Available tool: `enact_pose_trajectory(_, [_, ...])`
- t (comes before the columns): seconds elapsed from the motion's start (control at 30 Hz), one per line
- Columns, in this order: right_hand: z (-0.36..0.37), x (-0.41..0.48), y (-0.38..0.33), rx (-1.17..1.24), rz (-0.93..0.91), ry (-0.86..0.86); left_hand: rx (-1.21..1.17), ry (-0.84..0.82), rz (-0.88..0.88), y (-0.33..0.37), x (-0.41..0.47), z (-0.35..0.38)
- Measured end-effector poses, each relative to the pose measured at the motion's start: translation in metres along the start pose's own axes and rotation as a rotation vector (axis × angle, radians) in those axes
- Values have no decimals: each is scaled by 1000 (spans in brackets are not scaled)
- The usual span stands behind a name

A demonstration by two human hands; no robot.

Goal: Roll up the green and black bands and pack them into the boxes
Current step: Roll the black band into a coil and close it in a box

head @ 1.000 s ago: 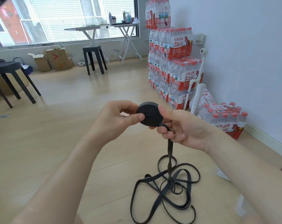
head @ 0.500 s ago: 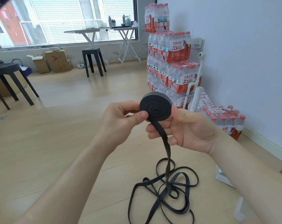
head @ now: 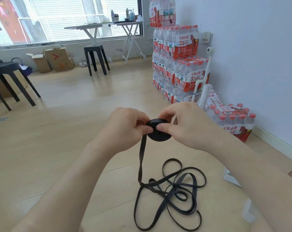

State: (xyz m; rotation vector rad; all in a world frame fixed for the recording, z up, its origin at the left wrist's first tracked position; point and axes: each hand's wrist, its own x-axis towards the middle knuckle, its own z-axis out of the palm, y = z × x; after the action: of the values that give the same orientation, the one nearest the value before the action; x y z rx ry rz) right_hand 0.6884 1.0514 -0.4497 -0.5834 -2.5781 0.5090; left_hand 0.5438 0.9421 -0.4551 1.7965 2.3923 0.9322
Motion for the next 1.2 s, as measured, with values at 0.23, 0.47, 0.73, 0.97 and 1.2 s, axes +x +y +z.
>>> enact_pose_trajectory(0.23, [3,3,5,418,161,118,-539,45,-210,-3,1,-5])
enact_pose_trajectory(0.47, [6,3,6,734,260,122,-740,86,-270,-3,3,-2])
enact_pose_trajectory(0.73, [12,1,1,914,260,91,-867,173,-281,-7,6,-7])
enact_pose_trajectory(0.97, [8,0,-3,673,164,56,-786,133,-232,-10,4,-11])
enact_pose_trajectory(1.2, [5,-2,-7,621,120,42,-808,15,-259,-11,3,-11])
